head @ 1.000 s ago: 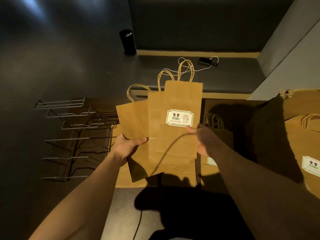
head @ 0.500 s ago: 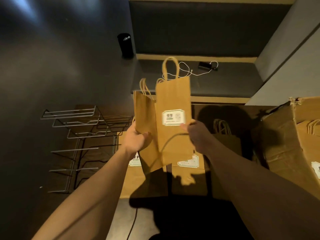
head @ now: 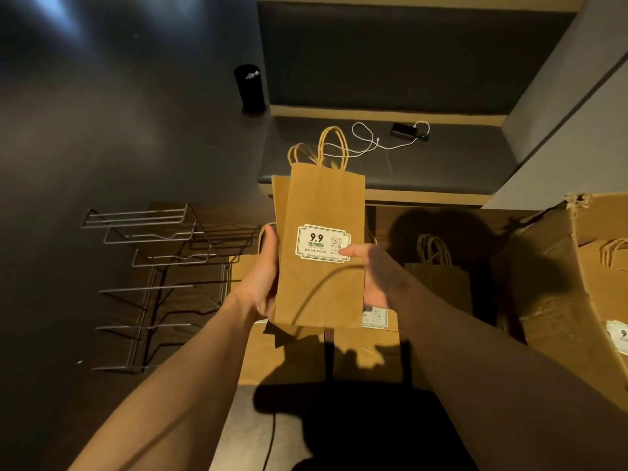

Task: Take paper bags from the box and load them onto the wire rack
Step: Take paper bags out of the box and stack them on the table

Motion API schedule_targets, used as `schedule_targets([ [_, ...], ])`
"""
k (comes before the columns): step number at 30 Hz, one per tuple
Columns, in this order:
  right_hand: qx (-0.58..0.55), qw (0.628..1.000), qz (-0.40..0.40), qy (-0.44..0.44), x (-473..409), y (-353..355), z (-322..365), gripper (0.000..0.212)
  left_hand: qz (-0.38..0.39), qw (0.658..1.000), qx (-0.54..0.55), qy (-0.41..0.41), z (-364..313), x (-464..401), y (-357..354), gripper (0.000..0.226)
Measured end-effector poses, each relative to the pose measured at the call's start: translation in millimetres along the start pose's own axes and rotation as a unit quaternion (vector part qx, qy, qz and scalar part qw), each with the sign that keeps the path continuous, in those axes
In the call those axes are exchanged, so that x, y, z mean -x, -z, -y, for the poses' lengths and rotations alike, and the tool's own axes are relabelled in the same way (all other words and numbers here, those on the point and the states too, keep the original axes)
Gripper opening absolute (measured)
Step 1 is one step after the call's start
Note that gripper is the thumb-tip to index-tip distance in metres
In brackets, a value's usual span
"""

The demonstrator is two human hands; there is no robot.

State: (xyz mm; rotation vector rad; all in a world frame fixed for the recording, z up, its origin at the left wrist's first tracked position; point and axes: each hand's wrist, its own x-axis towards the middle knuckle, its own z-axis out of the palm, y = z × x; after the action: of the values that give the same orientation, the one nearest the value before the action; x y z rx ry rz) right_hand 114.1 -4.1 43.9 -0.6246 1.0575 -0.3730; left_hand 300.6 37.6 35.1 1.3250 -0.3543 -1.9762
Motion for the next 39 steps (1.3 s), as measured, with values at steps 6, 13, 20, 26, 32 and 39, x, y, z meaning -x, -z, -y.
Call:
schedule_targets([
  [6,0.032,0.989,-0.124,0.073,-16,-2,-6,0.090,0.031,0.998,-0.004,-0.052,8,-3,-7,0.041],
  [13,0.001,0.960,-0.252,0.125,-7,13,0,0.035,0.021,0.997,0.023,-0.070,16,-5,4,0.032],
  [20,-0.023,0.959,-0.267,0.088,-4,18,1,0.038,0.089,0.993,0.023,-0.073,16,-3,-9,0.065],
  [26,-0.065,0.939,-0.320,0.108,-8,21,-7,0.050,0.154,0.985,-0.053,-0.055,24,-12,-25,0.055],
  [32,-0.180,0.914,-0.321,0.172,6,43,20,0.037,0.018,0.997,-0.050,-0.050,24,-12,14,0.046],
  [39,0.027,0.960,-0.241,0.140,9,42,10,0.028,0.065,0.994,0.075,-0.034,14,-9,16,0.035],
])
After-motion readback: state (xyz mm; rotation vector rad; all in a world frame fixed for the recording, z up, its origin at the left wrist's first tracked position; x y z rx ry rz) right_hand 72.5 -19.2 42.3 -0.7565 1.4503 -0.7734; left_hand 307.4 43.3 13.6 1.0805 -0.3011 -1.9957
